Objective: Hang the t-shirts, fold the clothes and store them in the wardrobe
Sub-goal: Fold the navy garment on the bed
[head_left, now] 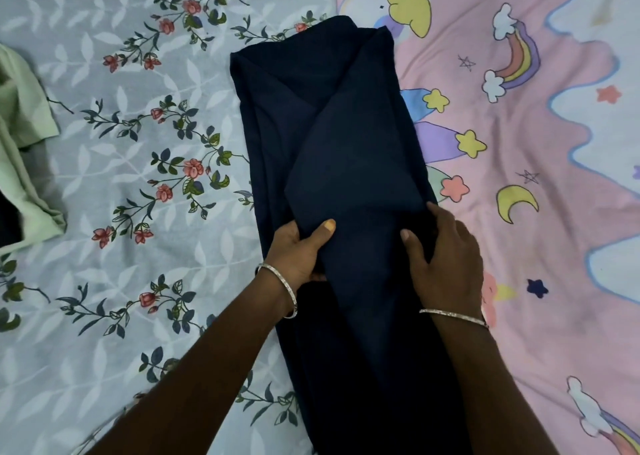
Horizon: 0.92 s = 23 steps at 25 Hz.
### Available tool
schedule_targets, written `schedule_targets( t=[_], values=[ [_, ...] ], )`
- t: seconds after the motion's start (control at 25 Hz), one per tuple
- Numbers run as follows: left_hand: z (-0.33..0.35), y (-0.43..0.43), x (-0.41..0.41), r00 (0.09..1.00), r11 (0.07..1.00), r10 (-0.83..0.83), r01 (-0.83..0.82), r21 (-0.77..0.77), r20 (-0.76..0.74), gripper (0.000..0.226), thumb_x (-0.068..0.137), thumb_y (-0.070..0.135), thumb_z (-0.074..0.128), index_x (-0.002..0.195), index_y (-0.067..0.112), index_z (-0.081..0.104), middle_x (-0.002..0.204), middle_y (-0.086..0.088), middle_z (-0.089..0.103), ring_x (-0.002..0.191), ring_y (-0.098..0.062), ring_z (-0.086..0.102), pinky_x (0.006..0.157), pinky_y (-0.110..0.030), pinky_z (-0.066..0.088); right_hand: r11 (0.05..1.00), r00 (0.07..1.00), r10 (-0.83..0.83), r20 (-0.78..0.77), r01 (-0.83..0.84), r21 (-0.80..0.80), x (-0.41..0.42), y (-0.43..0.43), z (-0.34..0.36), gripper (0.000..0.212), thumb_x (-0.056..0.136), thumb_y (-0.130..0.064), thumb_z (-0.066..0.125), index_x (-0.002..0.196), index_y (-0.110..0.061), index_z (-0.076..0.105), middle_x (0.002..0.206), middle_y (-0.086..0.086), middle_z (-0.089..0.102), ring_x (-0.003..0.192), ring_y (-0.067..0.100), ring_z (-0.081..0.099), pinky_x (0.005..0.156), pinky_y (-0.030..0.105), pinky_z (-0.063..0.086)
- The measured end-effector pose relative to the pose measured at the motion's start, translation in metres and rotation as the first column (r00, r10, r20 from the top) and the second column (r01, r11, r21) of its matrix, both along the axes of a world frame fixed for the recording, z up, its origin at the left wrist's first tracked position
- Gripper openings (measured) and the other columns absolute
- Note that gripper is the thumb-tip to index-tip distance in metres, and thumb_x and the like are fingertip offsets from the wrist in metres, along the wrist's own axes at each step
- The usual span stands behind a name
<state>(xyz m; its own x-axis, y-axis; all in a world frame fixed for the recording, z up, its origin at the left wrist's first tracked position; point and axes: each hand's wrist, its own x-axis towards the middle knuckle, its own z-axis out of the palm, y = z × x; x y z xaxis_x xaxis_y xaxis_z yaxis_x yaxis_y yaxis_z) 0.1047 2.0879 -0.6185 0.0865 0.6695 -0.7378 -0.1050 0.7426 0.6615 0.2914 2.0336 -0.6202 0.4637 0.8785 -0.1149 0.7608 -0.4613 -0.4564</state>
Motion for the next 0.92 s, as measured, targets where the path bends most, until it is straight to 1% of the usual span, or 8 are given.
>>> schedule_targets(
  t=[0.08, 0.32, 0.48, 0.56, 0.64, 0.72, 0.84, 0.92],
  values=[
    [0.005, -0.011, 0.001, 0.996, 0.997, -0.062, 0.059, -0.054, -0.060, 0.028, 0.091, 0.034, 0.069, 0.114, 0.016, 0.066, 0.108, -0.004, 0.073, 0.080, -0.017, 0.070, 0.045, -0.024, 0.050, 0.997, 0.996, -0.068, -0.055, 0.065, -0.045, 0.003, -0.015, 0.000, 0.044, 0.097, -0.042, 0.058, 0.135, -0.019, 0.053, 0.118, 0.011, 0.067, 0.105, 0.035, 0.062, 0.083, 0.041, 0.048],
    [0.005, -0.060, 0.006, 0.907, 0.906, -0.416, 0.407, -0.117, -0.065, 0.021, 0.088, 0.032, 0.073, 0.106, 0.023, 0.066, 0.112, 0.001, 0.072, 0.090, -0.014, 0.068, 0.071, -0.025, 0.057, 0.983, 0.939, -0.153, -0.308, 0.113, -0.144, 0.015, -0.041, 0.014, 0.047, 0.093, -0.058, 0.055, 0.124, -0.022, 0.050, 0.110, -0.003, 0.061, 0.096, 0.022, 0.058, 0.081, 0.034, 0.044],
    [0.004, -0.089, 0.009, 0.923, 0.926, -0.374, 0.367, -0.083, -0.095, 0.015, 0.095, 0.032, 0.063, 0.102, 0.018, 0.065, 0.096, 0.000, 0.071, 0.063, -0.008, 0.067, 0.053, -0.023, 0.054, 0.953, 0.888, -0.214, -0.408, 0.097, -0.288, 0.019, -0.085, 0.022, 0.054, 0.086, -0.057, 0.067, 0.122, -0.020, 0.053, 0.111, -0.009, 0.053, 0.100, 0.014, 0.051, 0.087, 0.034, 0.046],
    [0.005, -0.099, 0.009, 0.930, 0.938, -0.345, 0.338, -0.070, -0.131, 0.022, 0.096, 0.031, 0.062, 0.107, 0.012, 0.064, 0.090, -0.005, 0.071, 0.050, -0.009, 0.064, 0.047, -0.025, 0.054, 0.954, 0.909, -0.198, -0.367, 0.092, -0.287, 0.020, -0.106, 0.018, 0.039, 0.088, -0.054, 0.066, 0.100, -0.018, 0.057, 0.094, -0.005, 0.062, 0.087, 0.018, 0.057, 0.073, 0.031, 0.044],
    [0.005, -0.105, 0.009, 0.923, 0.946, -0.323, 0.317, -0.065, -0.208, 0.028, 0.096, 0.032, 0.063, 0.111, 0.009, 0.061, 0.089, -0.008, 0.071, 0.050, -0.014, 0.064, 0.048, -0.030, 0.056, 0.956, 0.900, -0.216, -0.378, 0.116, -0.271, 0.024, -0.119, 0.017, 0.039, 0.089, -0.055, 0.063, 0.087, -0.016, 0.061, 0.076, 0.000, 0.068, 0.074, 0.022, 0.064, 0.063, 0.029, 0.045],
    [0.006, -0.108, 0.009, 0.873, 0.950, -0.277, 0.312, 0.023, -0.401, 0.035, 0.093, 0.036, 0.066, 0.116, 0.011, 0.054, 0.087, -0.007, 0.069, 0.062, -0.021, 0.068, 0.058, -0.039, 0.059, 0.950, 0.813, -0.248, -0.527, 0.097, -0.297, 0.032, -0.130, 0.024, 0.044, 0.085, -0.063, 0.060, 0.093, -0.020, 0.067, 0.079, -0.002, 0.073, 0.077, 0.017, 0.070, 0.069, 0.029, 0.053],
    [0.017, -0.120, 0.009, 0.574, 0.742, -0.043, 0.566, 0.359, -0.818, 0.040, 0.089, 0.029, 0.067, 0.122, 0.019, 0.048, 0.104, -0.001, 0.062, 0.091, -0.023, 0.063, 0.082, -0.041, 0.050, 0.930, 0.686, -0.217, -0.695, -0.071, -0.360, 0.041, -0.157, 0.038, 0.062, 0.072, -0.074, 0.068, 0.110, -0.024, 0.067, 0.104, -0.008, 0.075, 0.094, 0.010, 0.071, 0.085, 0.034, 0.056],
    [0.028, -0.125, 0.015, 0.472, 0.476, 0.097, 0.751, 0.457, -0.876, 0.036, 0.090, 0.028, 0.062, 0.126, 0.024, 0.056, 0.129, 0.000, 0.057, 0.119, -0.020, 0.056, 0.104, -0.049, 0.036, 0.935, 0.753, -0.129, -0.645, -0.124, -0.331, 0.035, -0.176, 0.042, 0.052, 0.072, -0.066, 0.072, 0.104, -0.026, 0.066, 0.101, -0.013, 0.073, 0.091, 0.002, 0.068, 0.082, 0.025, 0.053]
  ],
)
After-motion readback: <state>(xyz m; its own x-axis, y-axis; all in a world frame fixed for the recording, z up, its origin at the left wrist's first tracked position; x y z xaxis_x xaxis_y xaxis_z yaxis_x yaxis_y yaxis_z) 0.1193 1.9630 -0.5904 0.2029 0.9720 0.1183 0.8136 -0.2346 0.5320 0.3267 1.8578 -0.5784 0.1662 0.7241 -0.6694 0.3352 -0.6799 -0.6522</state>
